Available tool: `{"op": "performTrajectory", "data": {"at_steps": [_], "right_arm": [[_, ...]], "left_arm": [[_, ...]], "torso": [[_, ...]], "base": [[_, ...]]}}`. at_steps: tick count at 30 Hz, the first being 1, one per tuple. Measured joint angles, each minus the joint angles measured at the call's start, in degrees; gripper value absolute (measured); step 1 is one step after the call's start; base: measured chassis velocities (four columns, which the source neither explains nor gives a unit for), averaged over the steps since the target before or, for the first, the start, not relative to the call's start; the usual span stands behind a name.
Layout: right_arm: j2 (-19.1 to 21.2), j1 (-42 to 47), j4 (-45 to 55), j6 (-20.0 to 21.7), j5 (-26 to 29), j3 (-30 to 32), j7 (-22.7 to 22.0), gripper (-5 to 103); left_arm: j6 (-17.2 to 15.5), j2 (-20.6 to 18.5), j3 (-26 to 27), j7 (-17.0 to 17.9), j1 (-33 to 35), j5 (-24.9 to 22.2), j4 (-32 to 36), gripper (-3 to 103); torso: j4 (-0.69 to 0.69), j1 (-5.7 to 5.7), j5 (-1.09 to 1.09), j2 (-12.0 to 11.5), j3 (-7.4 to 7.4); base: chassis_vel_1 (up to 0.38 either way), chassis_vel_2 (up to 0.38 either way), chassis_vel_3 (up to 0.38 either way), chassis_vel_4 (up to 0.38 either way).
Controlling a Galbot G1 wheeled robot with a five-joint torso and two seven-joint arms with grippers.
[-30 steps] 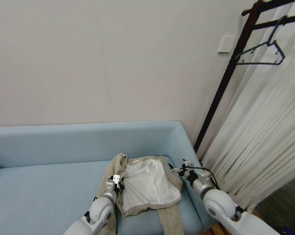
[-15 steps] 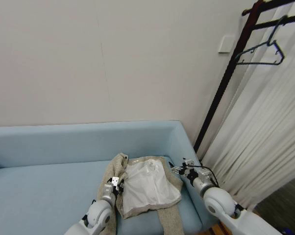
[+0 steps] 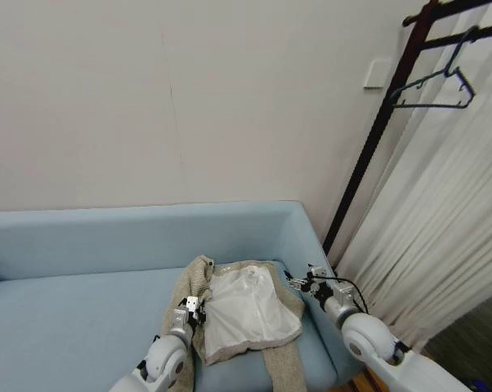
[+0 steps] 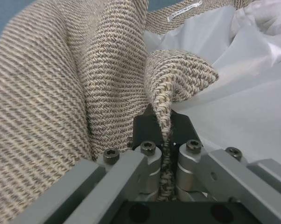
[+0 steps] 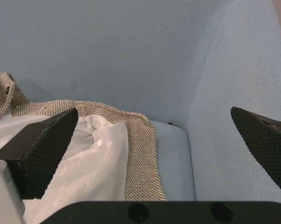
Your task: Pick up the clothes from the sofa and hang them on the clothes hanger.
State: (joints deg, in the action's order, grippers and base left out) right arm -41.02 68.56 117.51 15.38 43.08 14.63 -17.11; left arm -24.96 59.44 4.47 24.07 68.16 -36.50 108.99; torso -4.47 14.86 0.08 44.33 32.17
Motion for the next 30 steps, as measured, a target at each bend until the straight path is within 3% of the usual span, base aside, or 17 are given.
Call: {"op": "performTrajectory", "data": {"at_steps": [8,12,14,17,21,22,24,28,30], "right_arm": [[0.0,-0.4,0.1,0.0,0.0,-0.1,0.4,100],[-0.3,-1.0,0.0,0.0,-0.1,-0.8,0.5,100],[-0.3,-1.1,0.0,0.0,-0.1,-0.8,0.5,100],[-0.3,-0.9,0.0,0.0,-0.1,-0.6,0.5,100],[-0.2,-0.2,0.0,-0.2,-0.1,0.2,0.5,100],[-0.2,0.1,-0.1,-0.3,-0.1,0.5,0.5,100],[-0.2,0.3,-0.1,-0.3,-0.1,0.7,0.5,100],[-0.2,0.9,-0.1,-0.4,-0.3,1.2,0.5,100],[-0.2,0.9,-0.1,-0.4,-0.4,1.2,0.5,100]], "left_arm": [[0.4,-2.4,3.0,0.2,5.1,1.3,7.2,-1],[0.4,-2.9,3.5,1.1,5.9,1.7,8.1,19],[0.4,-2.8,3.5,1.3,5.9,1.7,8.1,19],[0.4,-2.6,3.3,1.3,5.8,1.7,7.5,35],[0.9,-2.5,3.0,1.3,5.2,1.7,6.6,45],[1.0,-2.4,2.9,1.2,4.9,1.7,6.2,35],[1.1,-2.4,2.9,1.2,4.7,1.7,6.0,35],[1.5,-2.5,2.7,1.1,4.4,1.7,5.9,14],[1.5,-2.5,2.7,1.1,4.4,1.7,6.0,14]], "torso": [[0.01,-0.01,0.01,0.0,0.0],[0.01,0.0,0.01,0.0,0.0],[0.01,0.0,0.0,0.0,0.0],[0.01,0.0,0.0,0.0,0.0],[0.0,0.0,0.01,0.0,0.0],[0.0,0.0,0.0,0.0,0.0],[0.0,0.0,0.01,0.0,0.0],[0.0,0.0,0.0,0.0,0.0],[0.0,0.0,0.01,0.0,0.0]], "base": [[0.0,0.0,0.0,0.0],[0.0,0.0,0.0,0.0],[0.0,0.0,0.0,0.0],[0.0,0.0,0.0,0.0],[0.0,0.0,0.0,0.0],[0.0,0.0,0.0,0.0],[0.0,0.0,0.0,0.0],[0.0,0.0,0.0,0.0],[0.0,0.0,0.0,0.0]]}}
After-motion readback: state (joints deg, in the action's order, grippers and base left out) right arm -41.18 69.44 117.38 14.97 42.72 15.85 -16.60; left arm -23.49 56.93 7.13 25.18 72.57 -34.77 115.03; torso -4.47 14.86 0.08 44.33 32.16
